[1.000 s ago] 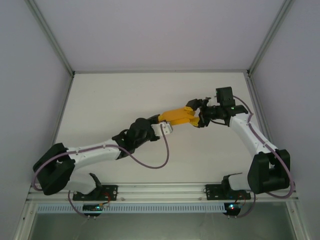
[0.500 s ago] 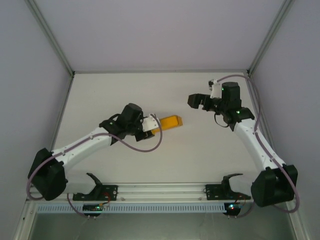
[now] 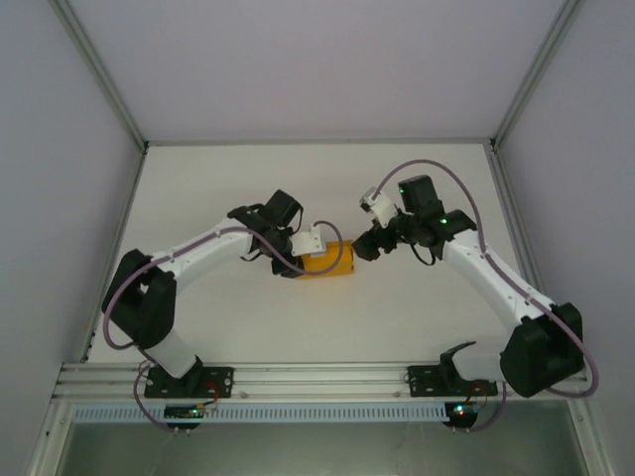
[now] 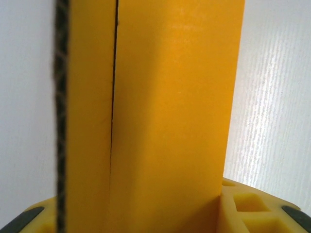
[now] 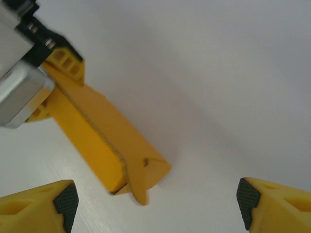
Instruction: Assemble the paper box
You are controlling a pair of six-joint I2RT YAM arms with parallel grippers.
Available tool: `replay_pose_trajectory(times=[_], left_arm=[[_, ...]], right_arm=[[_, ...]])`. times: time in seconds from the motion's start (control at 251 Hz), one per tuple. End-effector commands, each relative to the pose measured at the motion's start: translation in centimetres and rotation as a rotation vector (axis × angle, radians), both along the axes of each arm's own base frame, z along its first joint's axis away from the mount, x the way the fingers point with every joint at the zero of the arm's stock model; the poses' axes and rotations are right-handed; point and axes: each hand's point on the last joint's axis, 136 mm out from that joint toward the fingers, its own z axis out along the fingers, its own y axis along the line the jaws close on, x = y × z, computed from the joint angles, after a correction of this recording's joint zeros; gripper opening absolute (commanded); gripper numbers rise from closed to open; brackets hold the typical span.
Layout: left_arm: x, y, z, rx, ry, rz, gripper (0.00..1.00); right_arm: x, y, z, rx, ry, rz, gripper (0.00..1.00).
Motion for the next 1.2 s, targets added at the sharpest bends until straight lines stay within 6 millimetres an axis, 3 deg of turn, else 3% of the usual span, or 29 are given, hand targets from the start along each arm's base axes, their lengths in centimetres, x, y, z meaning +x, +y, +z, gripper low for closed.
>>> replay_pose_trajectory(times=[0.0,0.156,0.176,0.267,0.539,0.738,0.786,0.826,1.022,1.193], left_arm=[[-0.4,0.0,0.2,0.016,0.052,-0.04,0.34],[0.2,0.1,-0.6,0.056,0.063,-0.025,0.34],[0.3,0.1,-0.6,0.059,0.065,-0.023,0.34],[0.4,0.0,-0.8,0.066,0.079,-0.022,0.35],[1.2,-0.2,-0.7,0.069,0.075,0.038,0.35],[2.0,-0.7,-1.1,0.072,0.103,0.1,0.36],[2.1,-0.8,-1.3,0.074,0.106,0.101,0.37],[2.1,-0.9,-1.4,0.077,0.109,0.101,0.37],[2.0,-1.0,-1.6,0.079,0.111,0.098,0.38],[2.1,-1.1,-1.6,0.077,0.106,0.102,0.39]], right_arm=[[0.0,0.1,-0.6,-0.086,0.032,0.012,0.79],[0.8,0.6,-2.9,-0.121,0.114,-0.012,0.64],[1.4,0.9,-2.0,-0.111,0.097,-0.011,0.63],[1.7,1.2,-2.8,-0.121,0.128,-0.006,0.56],[1.7,2.3,-3.4,-0.106,0.208,-0.024,0.08],[1.9,2.6,-3.5,-0.051,0.229,-0.244,0.01],[2.8,3.0,-2.7,-0.006,0.201,-0.315,0.0],[2.5,2.7,-3.6,0.002,0.208,-0.377,0.0],[3.3,1.6,-2.5,0.143,0.152,-0.629,0.0],[2.4,1.2,-4.1,0.172,0.214,-0.685,0.0]])
